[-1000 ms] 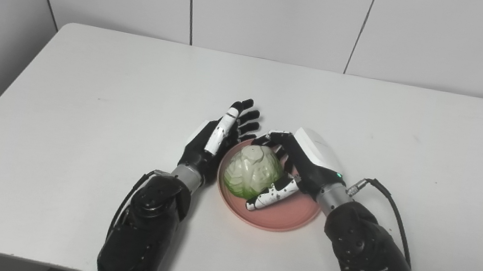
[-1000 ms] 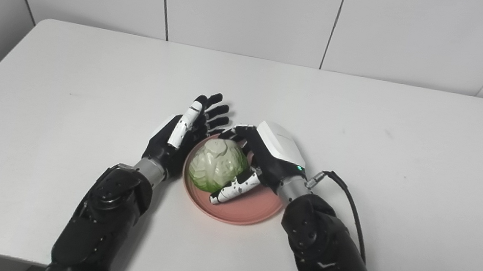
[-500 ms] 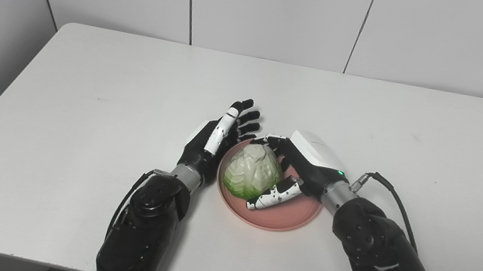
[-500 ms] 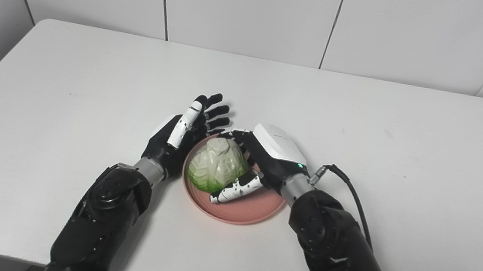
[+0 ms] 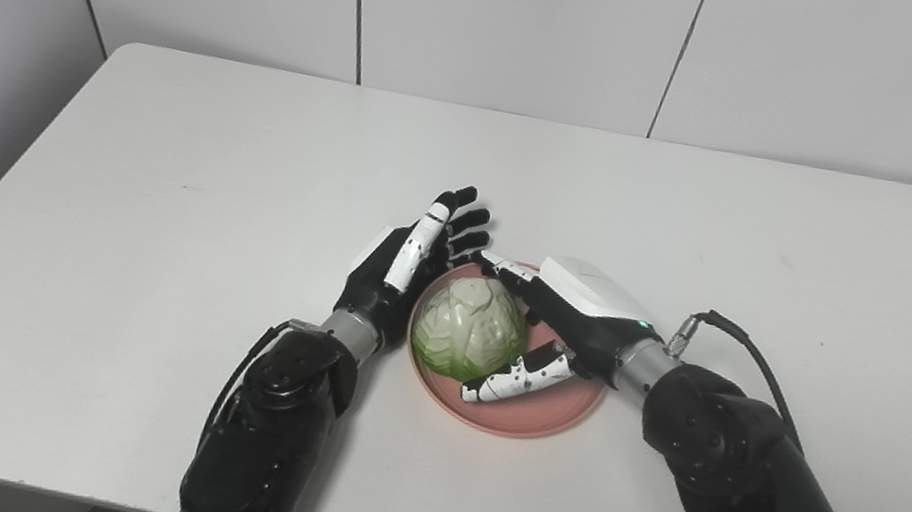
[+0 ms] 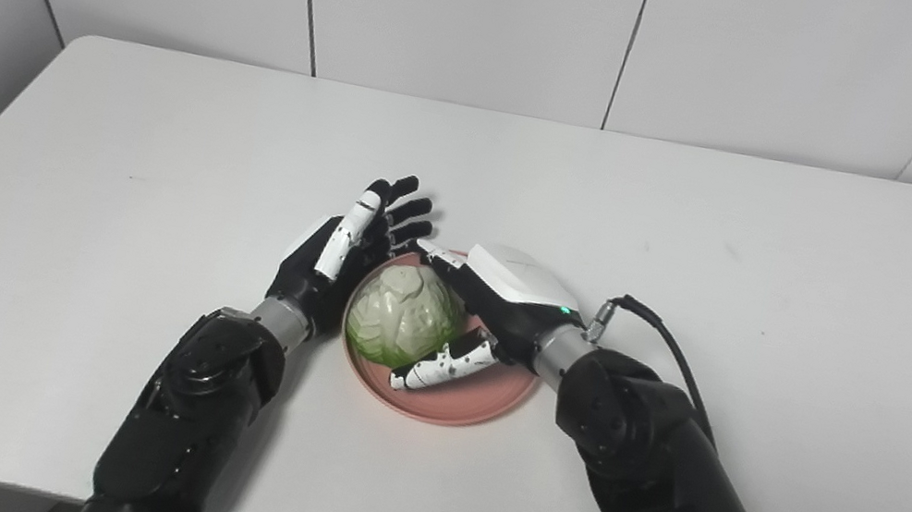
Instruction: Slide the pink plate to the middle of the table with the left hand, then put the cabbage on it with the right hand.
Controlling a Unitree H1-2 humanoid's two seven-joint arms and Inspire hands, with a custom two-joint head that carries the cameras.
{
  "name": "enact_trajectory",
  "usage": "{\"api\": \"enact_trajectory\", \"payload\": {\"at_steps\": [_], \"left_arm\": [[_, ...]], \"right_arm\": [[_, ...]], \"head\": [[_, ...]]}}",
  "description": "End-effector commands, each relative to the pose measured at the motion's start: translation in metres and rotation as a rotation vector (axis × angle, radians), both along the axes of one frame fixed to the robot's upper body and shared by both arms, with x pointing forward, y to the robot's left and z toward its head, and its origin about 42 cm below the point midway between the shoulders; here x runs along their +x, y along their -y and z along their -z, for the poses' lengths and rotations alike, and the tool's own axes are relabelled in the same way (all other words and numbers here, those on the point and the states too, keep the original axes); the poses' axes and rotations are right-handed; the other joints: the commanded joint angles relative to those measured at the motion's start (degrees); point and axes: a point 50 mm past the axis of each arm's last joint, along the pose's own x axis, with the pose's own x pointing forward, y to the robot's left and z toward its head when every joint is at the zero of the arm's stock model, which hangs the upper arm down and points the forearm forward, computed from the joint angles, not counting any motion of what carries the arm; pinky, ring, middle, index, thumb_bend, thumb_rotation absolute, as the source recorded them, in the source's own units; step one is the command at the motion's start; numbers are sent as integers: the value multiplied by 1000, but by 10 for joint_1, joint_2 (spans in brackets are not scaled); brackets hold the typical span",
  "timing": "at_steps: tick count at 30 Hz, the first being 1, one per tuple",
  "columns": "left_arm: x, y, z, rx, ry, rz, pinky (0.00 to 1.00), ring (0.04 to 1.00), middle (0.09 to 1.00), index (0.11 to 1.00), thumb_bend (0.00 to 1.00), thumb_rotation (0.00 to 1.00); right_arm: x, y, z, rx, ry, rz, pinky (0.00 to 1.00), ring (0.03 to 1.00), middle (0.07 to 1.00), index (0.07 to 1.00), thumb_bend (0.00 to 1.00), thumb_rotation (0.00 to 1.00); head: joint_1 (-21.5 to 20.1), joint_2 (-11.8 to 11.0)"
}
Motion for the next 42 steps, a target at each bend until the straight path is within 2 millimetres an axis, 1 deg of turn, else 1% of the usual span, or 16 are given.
{"api": "enact_trajectory", "payload": {"at_steps": [1, 10, 15, 21, 23, 26, 28, 29, 30, 31, 32, 34, 36, 38, 40, 42], "left_arm": [[-6, -3, 16, 20, -84, 4, 877, 907, 924, 930, 453, 1000], [-4, -7, 19, 26, -86, -1, 862, 895, 915, 918, 463, 1000], [-4, -10, 21, 22, -88, 0, 879, 900, 922, 927, 462, 1000], [-4, -14, 23, 18, -85, -2, 890, 908, 929, 933, 456, 1000], [-4, -16, 24, 14, -78, -12, 891, 910, 928, 933, 451, 1000], [-4, -20, 25, 17, -53, -32, 895, 913, 932, 933, 451, 1000], [-4, -22, 27, 19, -35, -40, 906, 921, 942, 941, 458, 1000], [-5, -24, 27, 17, -20, -47, 921, 931, 953, 952, 457, 1000], [-7, -26, 28, 18, -2, -59, 923, 933, 954, 953, 456, 1000], [-8, -27, 28, 19, 11, -67, 938, 943, 962, 959, 456, 1000], [-10, -29, 29, 21, 23, -76, 943, 947, 965, 962, 456, 1000], [-12, -32, 29, 21, 37, -87, 966, 967, 980, 974, 458, 1000], [-19, -34, 29, 25, 82, -110, 988, 987, 995, 993, 454, 1000], [-25, -36, 29, 30, 121, -131, 999, 998, 1000, 999, 447, 1000], [-32, -38, 30, 48, 148, -147, 1000, 999, 1000, 1000, 445, 1000], [-42, -42, 31, 80, 176, -163, 999, 998, 1000, 1000, 478, 1000]], "right_arm": [[3, 1, -31, 31, 81, -7, 707, 867, 929, 973, 1000, 420], [-3, 15, -62, 83, 166, -24, 708, 860, 920, 995, 1000, 461], [-6, 26, -82, 125, 205, -15, 797, 920, 966, 1000, 1000, 450], [-5, 42, -100, 158, 312, 30, 793, 919, 969, 1000, 1000, 449], [-4, 47, -101, 187, 359, 62, 746, 884, 948, 997, 1000, 505], [-6, 58, -89, 319, 407, 140, 763, 886, 948, 992, 1000, 555], [-8, 61, -79, 375, 425, 188, 777, 900, 954, 988, 992, 645], [-11, 63, -72, 410, 422, 225, 793, 916, 962, 990, 949, 789], [-15, 67, -61, 458, 403, 271, 797, 918, 963, 990, 943, 810], [-18, 70, -53, 491, 390, 302, 834, 937, 978, 996, 913, 923], [-21, 72, -42, 525, 376, 338, 847, 944, 982, 998, 902, 961], [-25, 75, -26, 589, 354, 386, 865, 954, 987, 1000, 869, 990], [-33, 78, 1, 762, 288, 455, 899, 978, 997, 1000, 808, 999], [-40, 79, 22, 883, 240, 505, 944, 997, 1000, 1000, 790, 1000], [-47, 78, 37, 940, 210, 530, 957, 999, 1000, 1000, 794, 1000], [-55, 78, 53, 982, 178, 559, 991, 1000, 1000, 1000, 743, 1000]], "head": [[-1, 0], [-7, -5], [-11, -9], [-15, -13], [-16, -15], [-18, -18], [-20, -20], [-20, -20], [-22, -22], [-22, -22], [-23, -23], [-24, -23], [-23, -23], [-21, -23], [-20, -22], [-19, -23]]}}
